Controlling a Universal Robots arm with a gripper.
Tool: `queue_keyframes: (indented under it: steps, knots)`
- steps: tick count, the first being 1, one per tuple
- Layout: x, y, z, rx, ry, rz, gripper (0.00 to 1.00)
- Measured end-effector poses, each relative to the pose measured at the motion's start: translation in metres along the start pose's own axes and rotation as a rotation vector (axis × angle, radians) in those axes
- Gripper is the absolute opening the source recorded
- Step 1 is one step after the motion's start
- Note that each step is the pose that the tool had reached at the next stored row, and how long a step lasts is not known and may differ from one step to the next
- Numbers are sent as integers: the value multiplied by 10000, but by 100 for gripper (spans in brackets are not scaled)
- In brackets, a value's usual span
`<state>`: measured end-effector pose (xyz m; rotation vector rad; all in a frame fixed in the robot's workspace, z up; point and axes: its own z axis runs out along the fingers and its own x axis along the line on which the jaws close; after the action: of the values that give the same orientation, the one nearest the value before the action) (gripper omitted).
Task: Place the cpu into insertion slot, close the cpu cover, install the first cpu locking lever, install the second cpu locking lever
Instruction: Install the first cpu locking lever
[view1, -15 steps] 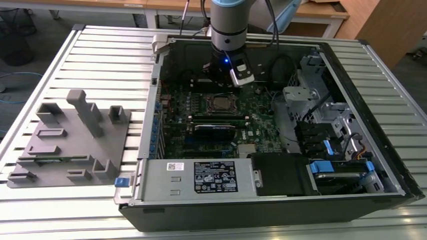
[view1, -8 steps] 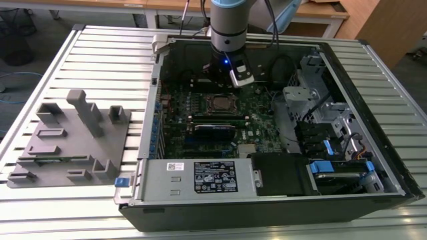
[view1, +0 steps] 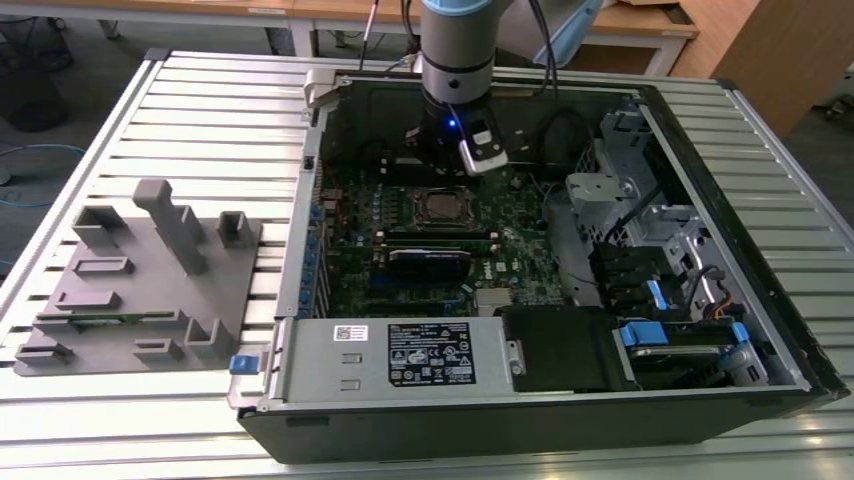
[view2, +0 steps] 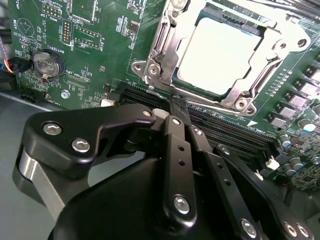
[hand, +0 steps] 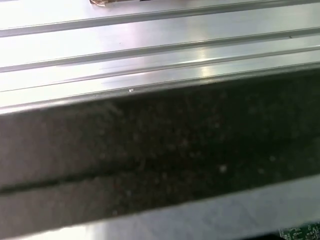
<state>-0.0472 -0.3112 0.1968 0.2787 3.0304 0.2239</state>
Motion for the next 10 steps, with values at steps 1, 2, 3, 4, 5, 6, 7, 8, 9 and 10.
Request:
queue_keyframes:
  steps: [1, 2, 3, 4, 5, 6, 7, 8, 9, 10]
  knots:
    - [0, 3, 0, 6, -6, 31, 11]
    - [0, 5, -2, 13, -12, 64, 11]
    - [0, 6, -4, 17, -17, 95, 11]
    - [0, 7, -9, 21, -22, 127, 11]
    - [0, 8, -14, 23, -26, 152, 11]
    - [-1, 9, -20, 25, -30, 173, 11]
    - [-2, 11, -27, 27, -32, 186, 11]
    - [-2, 12, -33, 27, -33, 194, 11]
    - [-2, 12, -39, 27, -34, 198, 11]
    - [-3, 13, -42, 28, -35, 201, 11]
